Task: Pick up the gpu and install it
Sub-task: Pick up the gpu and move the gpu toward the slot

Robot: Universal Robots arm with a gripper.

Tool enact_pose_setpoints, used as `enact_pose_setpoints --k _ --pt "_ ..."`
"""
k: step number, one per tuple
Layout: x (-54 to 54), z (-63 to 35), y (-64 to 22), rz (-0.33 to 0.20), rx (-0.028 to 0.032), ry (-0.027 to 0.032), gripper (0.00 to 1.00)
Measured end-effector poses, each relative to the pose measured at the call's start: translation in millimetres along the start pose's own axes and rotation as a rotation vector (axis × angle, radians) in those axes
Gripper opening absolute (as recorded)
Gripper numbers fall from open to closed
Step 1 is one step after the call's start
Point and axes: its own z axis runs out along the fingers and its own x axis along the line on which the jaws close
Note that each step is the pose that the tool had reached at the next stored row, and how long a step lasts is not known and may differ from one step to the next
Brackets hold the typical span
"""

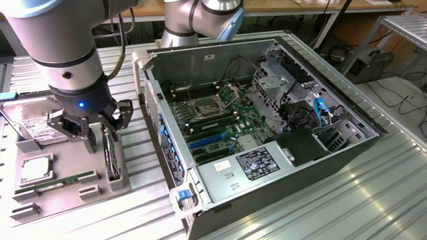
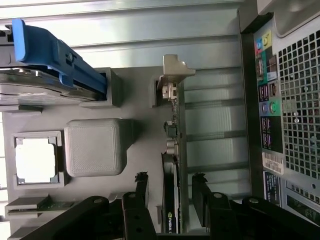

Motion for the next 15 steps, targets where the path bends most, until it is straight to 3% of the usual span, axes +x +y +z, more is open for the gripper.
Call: enact_pose_setpoints --k 15 --pt "1.6 14.6 -4.0 0.027 -0.0018 -0.0009 0.48"
